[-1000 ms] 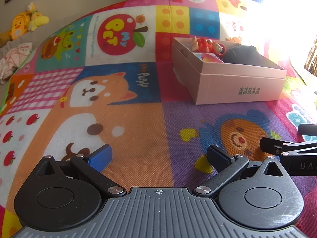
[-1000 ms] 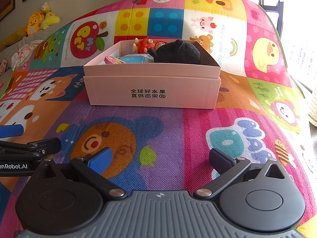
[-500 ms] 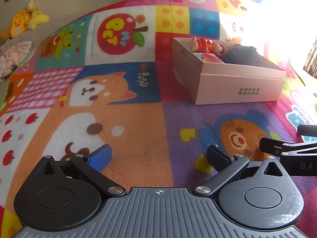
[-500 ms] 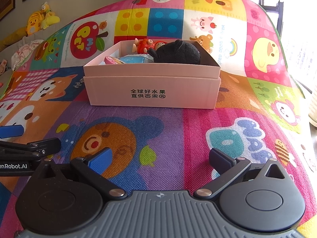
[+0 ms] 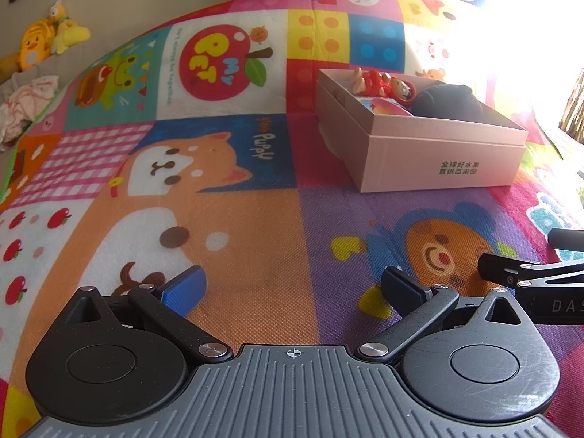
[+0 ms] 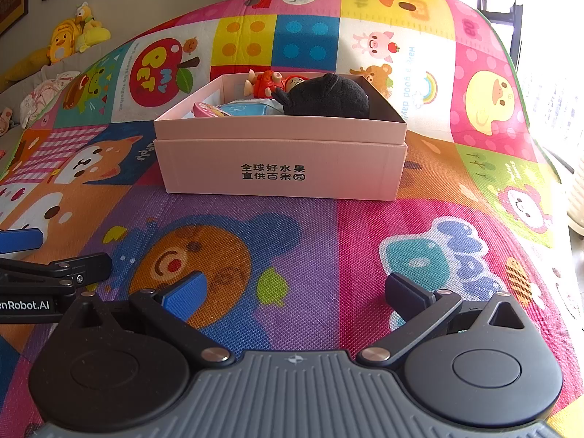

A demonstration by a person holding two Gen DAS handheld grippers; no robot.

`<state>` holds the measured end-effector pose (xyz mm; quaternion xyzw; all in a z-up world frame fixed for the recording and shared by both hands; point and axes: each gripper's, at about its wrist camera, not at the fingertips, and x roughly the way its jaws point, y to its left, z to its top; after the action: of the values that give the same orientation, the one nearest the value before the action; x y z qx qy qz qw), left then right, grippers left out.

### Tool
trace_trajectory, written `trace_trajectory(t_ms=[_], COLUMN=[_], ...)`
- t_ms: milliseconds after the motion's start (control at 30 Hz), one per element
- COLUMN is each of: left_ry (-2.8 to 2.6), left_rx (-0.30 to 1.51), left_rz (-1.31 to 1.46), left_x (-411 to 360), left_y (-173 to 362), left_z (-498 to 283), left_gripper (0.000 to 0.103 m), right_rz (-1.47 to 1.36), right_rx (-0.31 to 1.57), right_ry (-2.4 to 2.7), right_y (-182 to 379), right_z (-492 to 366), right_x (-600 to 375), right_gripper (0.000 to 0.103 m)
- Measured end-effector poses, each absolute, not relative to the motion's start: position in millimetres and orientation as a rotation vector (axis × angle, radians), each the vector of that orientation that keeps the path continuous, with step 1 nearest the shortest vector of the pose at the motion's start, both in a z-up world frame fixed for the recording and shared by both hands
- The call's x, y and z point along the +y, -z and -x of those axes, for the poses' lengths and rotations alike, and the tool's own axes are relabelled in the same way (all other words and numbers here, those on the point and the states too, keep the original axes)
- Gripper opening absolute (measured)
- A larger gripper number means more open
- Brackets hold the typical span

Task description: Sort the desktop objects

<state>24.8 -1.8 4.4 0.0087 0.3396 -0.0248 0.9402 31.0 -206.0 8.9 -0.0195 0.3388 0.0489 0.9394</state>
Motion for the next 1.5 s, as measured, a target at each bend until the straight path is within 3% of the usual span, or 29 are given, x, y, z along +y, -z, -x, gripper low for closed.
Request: trace_trajectory(t_ms=[1500], left_ry=[0.047], left_rx=[0.691], left_rz=[-0.022], left_x=[-2.4], left_y=[-4.8], left_z=[-25.7], left_gripper=[0.103], right_rz=[0.039], right_rx=[0.692], right_ry=[-0.100], right_y=[-8.8], right_z=[-30.8], right_x=[-206.2], right_gripper=[0.103])
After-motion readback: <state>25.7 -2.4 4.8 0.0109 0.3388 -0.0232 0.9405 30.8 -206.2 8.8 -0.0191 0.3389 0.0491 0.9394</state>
